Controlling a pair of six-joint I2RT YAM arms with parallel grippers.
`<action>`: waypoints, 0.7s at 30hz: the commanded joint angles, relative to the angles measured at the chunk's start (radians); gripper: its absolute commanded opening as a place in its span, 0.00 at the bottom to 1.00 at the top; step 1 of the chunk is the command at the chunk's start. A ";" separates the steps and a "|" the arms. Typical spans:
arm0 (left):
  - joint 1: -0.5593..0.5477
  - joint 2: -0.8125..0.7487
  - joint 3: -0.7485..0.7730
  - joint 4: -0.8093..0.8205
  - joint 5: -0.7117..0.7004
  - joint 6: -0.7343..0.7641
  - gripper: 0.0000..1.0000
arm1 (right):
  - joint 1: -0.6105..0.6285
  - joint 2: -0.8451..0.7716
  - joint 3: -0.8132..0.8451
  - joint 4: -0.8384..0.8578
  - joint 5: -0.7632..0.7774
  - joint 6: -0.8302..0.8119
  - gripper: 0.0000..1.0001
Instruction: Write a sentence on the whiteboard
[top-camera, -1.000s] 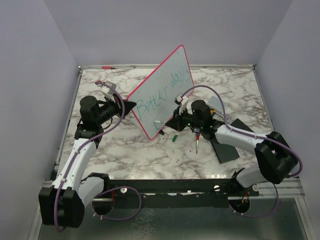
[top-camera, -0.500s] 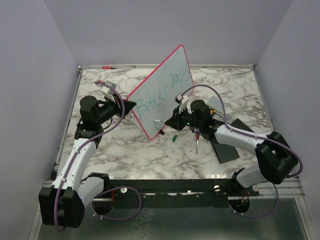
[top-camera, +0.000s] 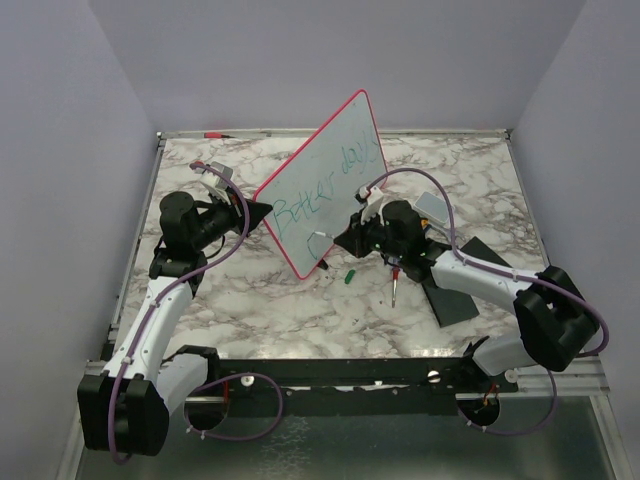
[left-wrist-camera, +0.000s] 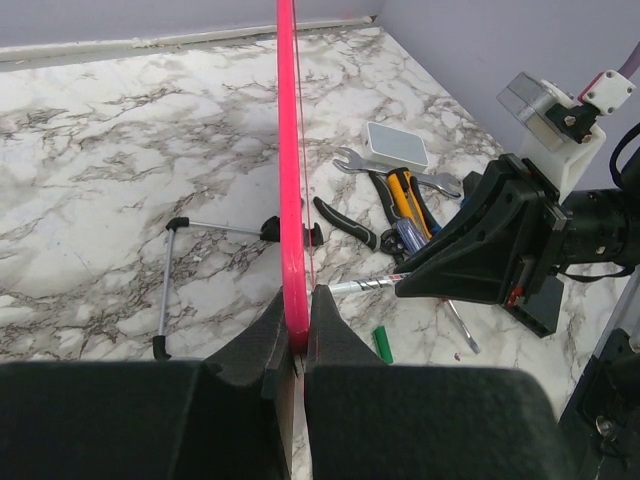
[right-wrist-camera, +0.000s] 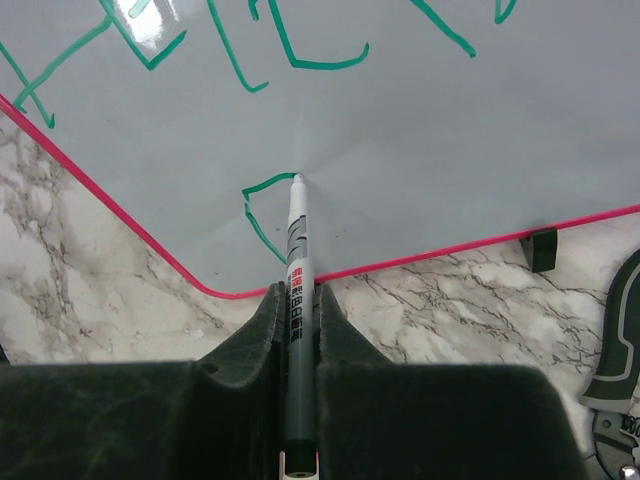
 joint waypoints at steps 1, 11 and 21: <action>-0.023 0.024 -0.049 -0.187 0.045 0.074 0.00 | -0.002 0.017 -0.028 0.023 0.073 -0.003 0.01; -0.023 0.019 -0.050 -0.187 0.045 0.074 0.00 | -0.002 0.034 -0.095 0.023 0.068 0.018 0.01; -0.023 0.017 -0.049 -0.187 0.043 0.072 0.00 | -0.002 -0.003 -0.107 0.018 0.135 0.035 0.01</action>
